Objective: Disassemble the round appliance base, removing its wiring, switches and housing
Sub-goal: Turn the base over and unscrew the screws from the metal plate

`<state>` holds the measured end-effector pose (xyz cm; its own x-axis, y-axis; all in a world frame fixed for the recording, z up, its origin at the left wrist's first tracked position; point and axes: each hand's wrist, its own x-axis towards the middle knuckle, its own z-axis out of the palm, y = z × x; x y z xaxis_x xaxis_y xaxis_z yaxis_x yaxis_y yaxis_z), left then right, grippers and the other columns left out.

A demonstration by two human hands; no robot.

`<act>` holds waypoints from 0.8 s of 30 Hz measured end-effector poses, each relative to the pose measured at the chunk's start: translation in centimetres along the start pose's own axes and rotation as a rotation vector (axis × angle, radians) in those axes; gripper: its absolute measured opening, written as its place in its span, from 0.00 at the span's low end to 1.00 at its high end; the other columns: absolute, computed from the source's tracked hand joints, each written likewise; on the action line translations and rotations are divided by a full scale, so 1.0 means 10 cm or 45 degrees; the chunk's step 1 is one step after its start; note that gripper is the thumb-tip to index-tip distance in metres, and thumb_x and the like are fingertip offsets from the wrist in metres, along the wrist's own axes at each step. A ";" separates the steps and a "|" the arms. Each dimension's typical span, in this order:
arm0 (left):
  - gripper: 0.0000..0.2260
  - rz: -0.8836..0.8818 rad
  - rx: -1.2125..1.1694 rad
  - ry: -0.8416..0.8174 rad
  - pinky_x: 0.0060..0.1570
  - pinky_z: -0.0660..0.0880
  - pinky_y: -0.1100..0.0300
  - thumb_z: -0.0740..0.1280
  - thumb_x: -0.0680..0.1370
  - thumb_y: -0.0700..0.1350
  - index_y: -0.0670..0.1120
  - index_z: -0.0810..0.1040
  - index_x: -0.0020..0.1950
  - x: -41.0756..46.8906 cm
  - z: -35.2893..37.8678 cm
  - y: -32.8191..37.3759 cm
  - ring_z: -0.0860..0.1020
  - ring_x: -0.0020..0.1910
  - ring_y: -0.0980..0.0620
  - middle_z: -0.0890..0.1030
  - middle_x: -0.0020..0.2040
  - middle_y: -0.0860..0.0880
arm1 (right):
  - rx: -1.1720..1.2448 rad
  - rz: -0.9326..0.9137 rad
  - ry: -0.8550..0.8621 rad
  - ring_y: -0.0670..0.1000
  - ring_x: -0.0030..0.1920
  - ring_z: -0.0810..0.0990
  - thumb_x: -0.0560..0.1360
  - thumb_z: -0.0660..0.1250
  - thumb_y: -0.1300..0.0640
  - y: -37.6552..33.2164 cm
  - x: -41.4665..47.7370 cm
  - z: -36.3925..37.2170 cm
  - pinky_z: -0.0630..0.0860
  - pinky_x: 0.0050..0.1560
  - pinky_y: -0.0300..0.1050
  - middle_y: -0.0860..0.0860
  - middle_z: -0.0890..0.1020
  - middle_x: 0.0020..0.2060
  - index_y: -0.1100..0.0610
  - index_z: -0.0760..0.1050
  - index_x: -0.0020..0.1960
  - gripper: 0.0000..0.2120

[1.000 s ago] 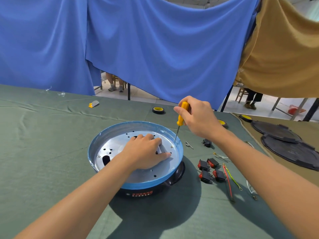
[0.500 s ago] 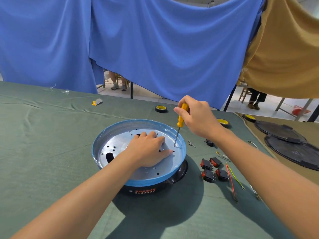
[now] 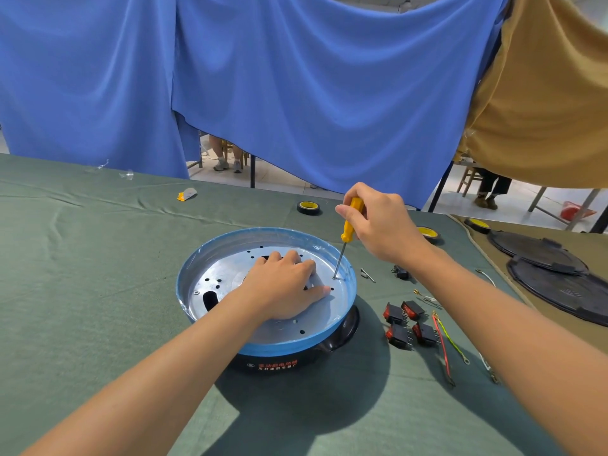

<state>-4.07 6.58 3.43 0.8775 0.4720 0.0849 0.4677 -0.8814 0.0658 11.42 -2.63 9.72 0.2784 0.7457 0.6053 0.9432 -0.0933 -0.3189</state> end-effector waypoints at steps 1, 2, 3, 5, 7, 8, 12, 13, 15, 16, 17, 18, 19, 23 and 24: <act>0.26 0.000 0.000 -0.004 0.60 0.68 0.49 0.55 0.78 0.68 0.52 0.72 0.65 0.00 0.00 0.00 0.71 0.62 0.44 0.72 0.67 0.48 | -0.004 0.002 -0.012 0.49 0.33 0.75 0.80 0.63 0.51 0.00 0.00 0.00 0.73 0.32 0.39 0.47 0.75 0.33 0.55 0.73 0.50 0.07; 0.26 0.000 0.000 -0.006 0.60 0.68 0.49 0.55 0.78 0.68 0.52 0.72 0.65 0.00 0.00 0.00 0.71 0.62 0.44 0.72 0.67 0.48 | -0.003 0.005 -0.031 0.49 0.33 0.75 0.80 0.63 0.50 -0.01 0.00 -0.01 0.72 0.32 0.39 0.47 0.75 0.33 0.55 0.73 0.50 0.07; 0.25 0.001 0.000 -0.006 0.60 0.68 0.50 0.55 0.78 0.68 0.52 0.72 0.65 0.00 -0.01 0.00 0.71 0.62 0.44 0.72 0.67 0.48 | -0.007 0.009 -0.056 0.48 0.33 0.74 0.80 0.63 0.50 -0.01 0.01 -0.02 0.71 0.31 0.39 0.48 0.75 0.33 0.54 0.73 0.49 0.08; 0.25 0.003 0.001 -0.006 0.59 0.67 0.50 0.55 0.78 0.68 0.52 0.72 0.65 0.00 -0.01 0.00 0.71 0.62 0.44 0.72 0.66 0.48 | -0.071 0.017 -0.146 0.48 0.31 0.72 0.80 0.63 0.49 -0.03 0.05 -0.08 0.67 0.30 0.39 0.49 0.74 0.31 0.54 0.72 0.46 0.09; 0.25 0.004 0.001 -0.006 0.59 0.67 0.50 0.54 0.78 0.67 0.51 0.72 0.65 0.00 -0.01 0.01 0.70 0.62 0.44 0.72 0.66 0.48 | -0.248 0.056 -0.302 0.51 0.32 0.72 0.80 0.61 0.46 -0.07 0.12 -0.14 0.65 0.31 0.43 0.51 0.73 0.32 0.55 0.70 0.43 0.14; 0.25 0.004 0.001 -0.005 0.59 0.67 0.50 0.54 0.78 0.67 0.51 0.72 0.65 -0.01 -0.01 0.00 0.70 0.62 0.44 0.72 0.66 0.48 | -0.365 0.085 -0.376 0.53 0.34 0.72 0.80 0.60 0.44 -0.10 0.16 -0.17 0.64 0.32 0.45 0.52 0.72 0.33 0.55 0.69 0.41 0.16; 0.25 0.005 -0.002 0.004 0.58 0.67 0.50 0.55 0.78 0.67 0.51 0.72 0.64 -0.02 -0.01 0.01 0.70 0.62 0.44 0.72 0.66 0.48 | -0.610 0.146 -0.626 0.52 0.30 0.66 0.79 0.60 0.43 -0.28 0.33 -0.31 0.61 0.30 0.44 0.52 0.68 0.29 0.56 0.64 0.31 0.23; 0.24 0.005 -0.002 0.001 0.58 0.67 0.50 0.55 0.78 0.67 0.51 0.72 0.64 -0.01 -0.01 0.01 0.70 0.61 0.44 0.72 0.66 0.48 | -0.643 0.150 -0.713 0.52 0.29 0.66 0.79 0.61 0.45 -0.32 0.37 -0.32 0.61 0.29 0.43 0.52 0.69 0.28 0.56 0.66 0.30 0.23; 0.25 0.002 0.001 -0.010 0.59 0.67 0.50 0.55 0.78 0.67 0.52 0.72 0.64 -0.01 -0.01 0.01 0.70 0.62 0.44 0.72 0.66 0.48 | -0.710 0.152 -0.865 0.50 0.28 0.67 0.78 0.63 0.48 -0.40 0.44 -0.32 0.63 0.28 0.42 0.50 0.72 0.26 0.56 0.72 0.30 0.20; 0.25 -0.001 0.001 -0.012 0.59 0.67 0.50 0.55 0.78 0.67 0.52 0.72 0.65 0.00 -0.01 0.01 0.70 0.62 0.44 0.72 0.66 0.48 | -0.726 0.151 -0.920 0.50 0.27 0.68 0.78 0.64 0.48 -0.43 0.46 -0.32 0.63 0.28 0.41 0.49 0.73 0.25 0.56 0.74 0.31 0.19; 0.25 -0.004 -0.002 -0.013 0.59 0.67 0.50 0.55 0.78 0.67 0.52 0.72 0.65 0.00 -0.01 0.01 0.70 0.62 0.44 0.72 0.66 0.48 | -0.731 0.146 -0.960 0.51 0.28 0.68 0.77 0.65 0.49 -0.46 0.48 -0.31 0.63 0.29 0.41 0.49 0.72 0.25 0.56 0.74 0.31 0.19; 0.25 -0.005 -0.006 -0.013 0.59 0.67 0.50 0.55 0.78 0.68 0.52 0.72 0.64 0.00 -0.01 0.01 0.70 0.62 0.44 0.72 0.67 0.48 | -0.733 0.137 -0.990 0.52 0.29 0.68 0.77 0.65 0.49 -0.47 0.50 -0.31 0.64 0.29 0.41 0.49 0.72 0.26 0.56 0.74 0.31 0.18; 0.25 -0.007 -0.010 -0.016 0.59 0.67 0.50 0.55 0.78 0.68 0.52 0.72 0.64 0.01 -0.01 0.01 0.70 0.62 0.44 0.72 0.67 0.48 | -0.739 0.123 -1.013 0.52 0.30 0.69 0.77 0.66 0.49 -0.49 0.51 -0.31 0.65 0.30 0.41 0.50 0.73 0.26 0.56 0.75 0.32 0.17; 0.25 -0.009 -0.004 -0.003 0.59 0.67 0.50 0.55 0.77 0.68 0.52 0.72 0.64 0.00 -0.01 0.01 0.70 0.62 0.44 0.72 0.66 0.48 | -0.804 0.006 -1.088 0.52 0.37 0.75 0.78 0.67 0.51 -0.53 0.52 -0.36 0.71 0.37 0.43 0.50 0.79 0.31 0.57 0.82 0.45 0.11; 0.24 -0.011 -0.006 0.000 0.59 0.67 0.50 0.55 0.77 0.68 0.53 0.72 0.63 0.00 -0.01 0.01 0.70 0.62 0.44 0.72 0.66 0.49 | -0.795 -0.024 -1.092 0.51 0.39 0.77 0.77 0.67 0.52 -0.53 0.51 -0.37 0.73 0.39 0.44 0.49 0.80 0.33 0.56 0.83 0.48 0.09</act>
<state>-4.06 6.49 3.52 0.8733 0.4798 0.0843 0.4750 -0.8771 0.0709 8.55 -0.74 17.19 0.2714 0.9439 -0.1883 0.9397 -0.2175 0.2638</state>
